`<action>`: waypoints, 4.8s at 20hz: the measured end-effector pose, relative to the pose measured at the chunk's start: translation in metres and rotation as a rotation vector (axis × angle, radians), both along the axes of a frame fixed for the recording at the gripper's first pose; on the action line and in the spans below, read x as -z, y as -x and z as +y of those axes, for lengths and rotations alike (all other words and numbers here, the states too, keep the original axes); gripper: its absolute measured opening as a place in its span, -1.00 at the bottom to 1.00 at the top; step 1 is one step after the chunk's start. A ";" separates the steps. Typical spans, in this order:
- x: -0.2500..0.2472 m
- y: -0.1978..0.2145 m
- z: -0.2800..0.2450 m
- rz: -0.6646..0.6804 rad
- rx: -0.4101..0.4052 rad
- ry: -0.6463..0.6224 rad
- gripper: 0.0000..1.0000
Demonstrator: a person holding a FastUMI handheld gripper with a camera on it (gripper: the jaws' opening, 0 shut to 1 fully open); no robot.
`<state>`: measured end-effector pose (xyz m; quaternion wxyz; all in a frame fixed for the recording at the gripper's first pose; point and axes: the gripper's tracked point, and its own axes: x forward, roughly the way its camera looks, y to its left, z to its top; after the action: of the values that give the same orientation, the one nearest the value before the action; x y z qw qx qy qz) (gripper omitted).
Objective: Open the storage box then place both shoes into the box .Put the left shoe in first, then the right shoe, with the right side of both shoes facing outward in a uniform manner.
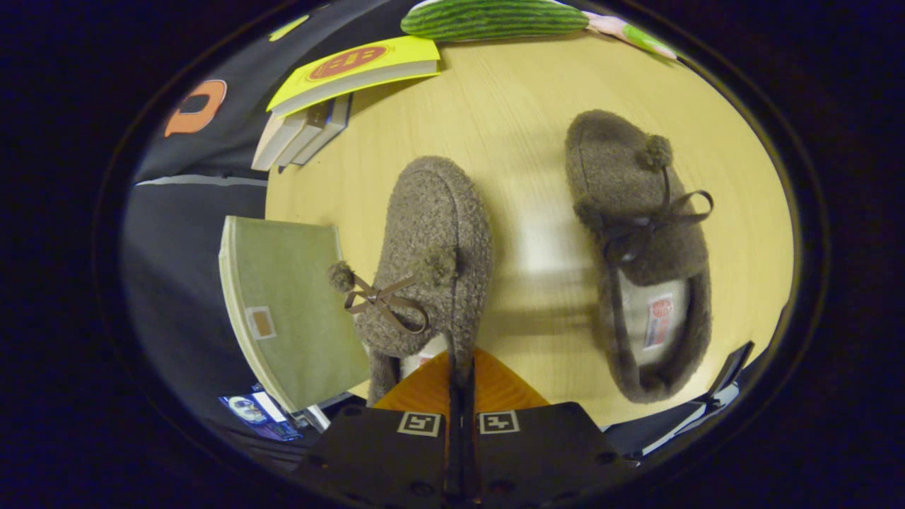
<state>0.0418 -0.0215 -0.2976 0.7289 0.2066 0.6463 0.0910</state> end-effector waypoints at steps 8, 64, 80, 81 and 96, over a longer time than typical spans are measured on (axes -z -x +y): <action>-0.129 0.039 0.057 -0.154 -0.035 0.025 -0.88; -0.154 0.023 0.168 -0.189 -0.060 0.065 1.00; -0.088 -0.003 -0.115 -0.300 -0.048 0.285 1.00; -0.077 -0.004 -0.127 -0.295 -0.059 0.299 1.00; 0.042 -0.021 -0.180 -0.242 -0.049 0.234 0.76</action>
<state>0.0628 -0.2019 -0.3392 0.8179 0.0921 0.5650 0.0572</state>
